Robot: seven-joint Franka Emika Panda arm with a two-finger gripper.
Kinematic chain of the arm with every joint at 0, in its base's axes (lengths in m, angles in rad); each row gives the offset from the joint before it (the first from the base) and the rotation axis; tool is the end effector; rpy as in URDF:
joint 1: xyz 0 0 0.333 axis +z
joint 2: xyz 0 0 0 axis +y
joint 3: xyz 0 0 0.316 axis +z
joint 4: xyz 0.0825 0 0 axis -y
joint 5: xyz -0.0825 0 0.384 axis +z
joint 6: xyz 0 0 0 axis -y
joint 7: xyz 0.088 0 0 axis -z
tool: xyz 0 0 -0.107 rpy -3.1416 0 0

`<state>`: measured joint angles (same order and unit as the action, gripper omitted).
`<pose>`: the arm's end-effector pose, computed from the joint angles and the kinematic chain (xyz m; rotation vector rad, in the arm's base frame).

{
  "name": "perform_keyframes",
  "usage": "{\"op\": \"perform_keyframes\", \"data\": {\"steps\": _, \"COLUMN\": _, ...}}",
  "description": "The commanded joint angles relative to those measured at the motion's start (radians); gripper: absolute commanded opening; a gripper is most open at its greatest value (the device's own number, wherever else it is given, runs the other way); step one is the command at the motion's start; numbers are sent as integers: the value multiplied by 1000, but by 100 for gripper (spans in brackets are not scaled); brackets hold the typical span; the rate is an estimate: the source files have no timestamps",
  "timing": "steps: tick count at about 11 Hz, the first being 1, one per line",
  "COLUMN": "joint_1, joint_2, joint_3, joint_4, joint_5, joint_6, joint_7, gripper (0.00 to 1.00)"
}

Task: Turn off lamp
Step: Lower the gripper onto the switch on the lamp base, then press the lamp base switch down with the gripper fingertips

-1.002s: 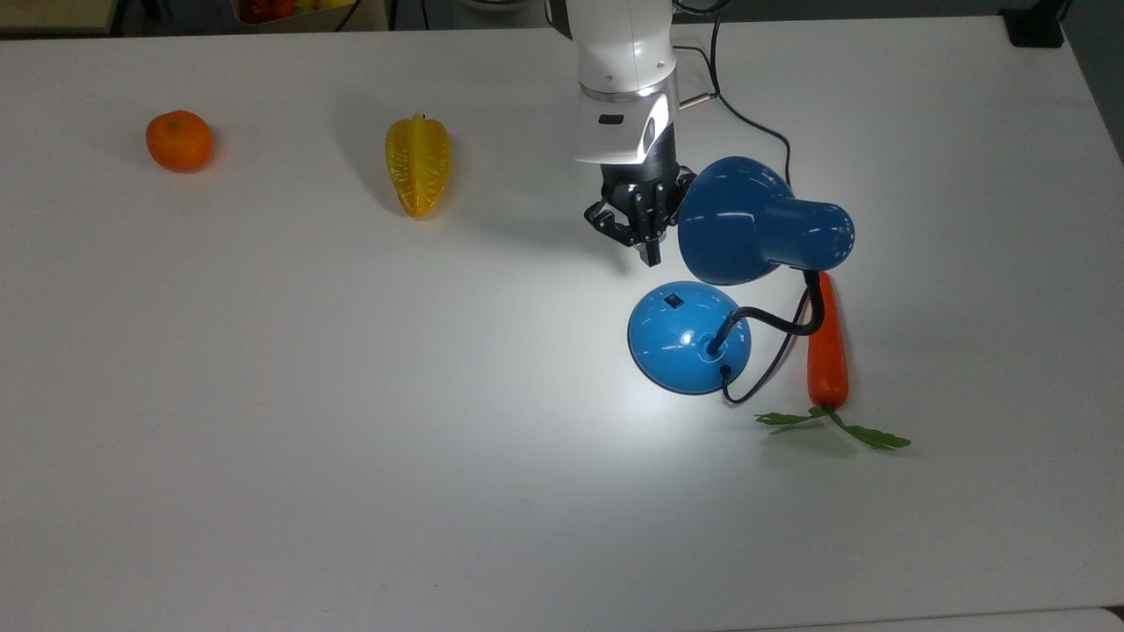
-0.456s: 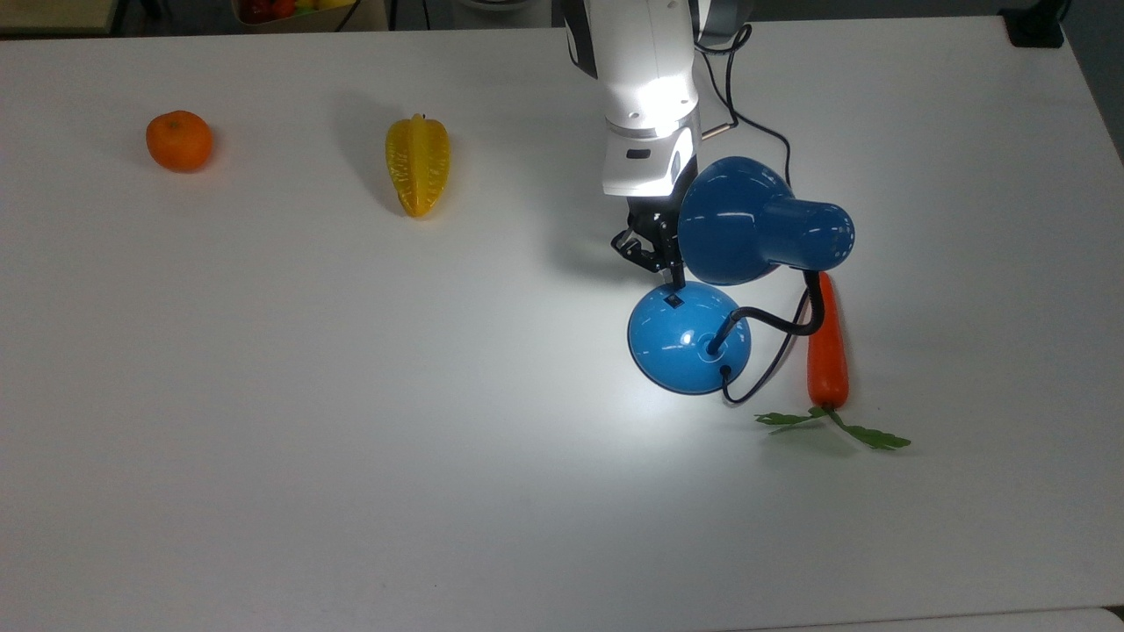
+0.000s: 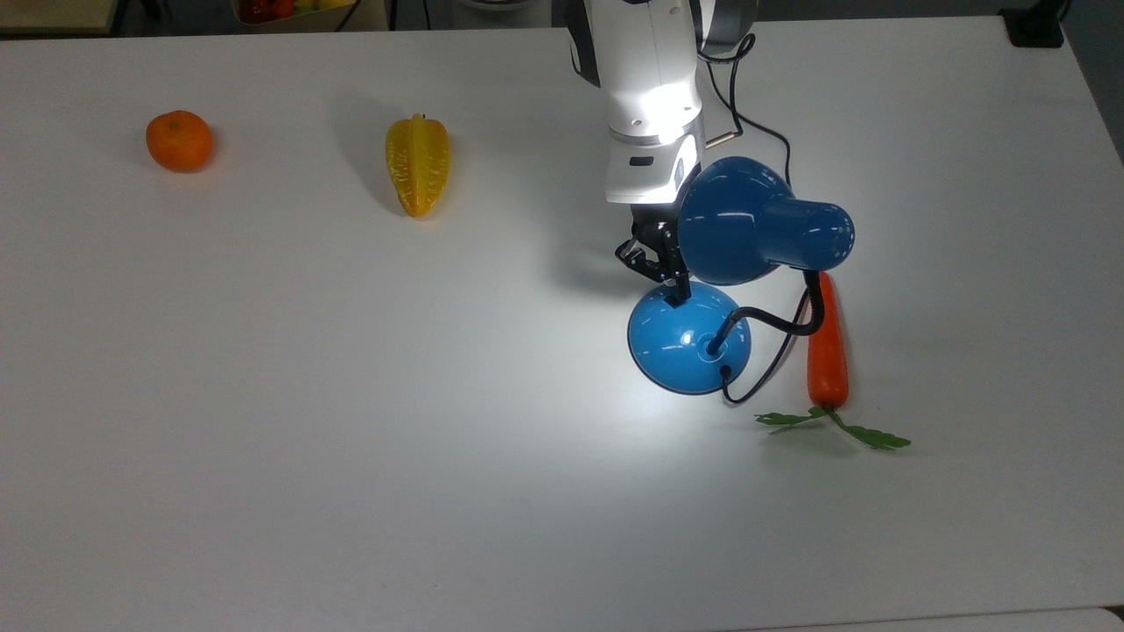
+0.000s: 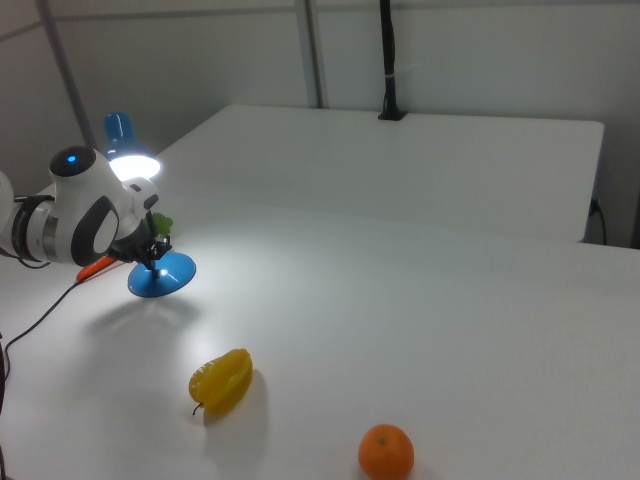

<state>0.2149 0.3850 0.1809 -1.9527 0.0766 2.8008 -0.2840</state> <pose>0.6093 0.2413 0.3348 -2.8075 -0.8447 -0.6879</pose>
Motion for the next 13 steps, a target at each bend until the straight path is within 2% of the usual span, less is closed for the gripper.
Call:
{"op": "perform_keyframes", "data": {"steps": 1, "joint_1": 8, "joint_2": 25, "joint_3": -3, "joint_4": 11, "joint_5": -12, "joint_6": 13, "joint_7": 11, "gripper": 0}}
{"op": "perform_keyframes", "data": {"steps": 13, "joint_1": -2, "joint_2": 34, "joint_3": -3, "joint_4": -21, "joint_5": -15, "joint_6": 0, "joint_7": 29, "gripper": 0}}
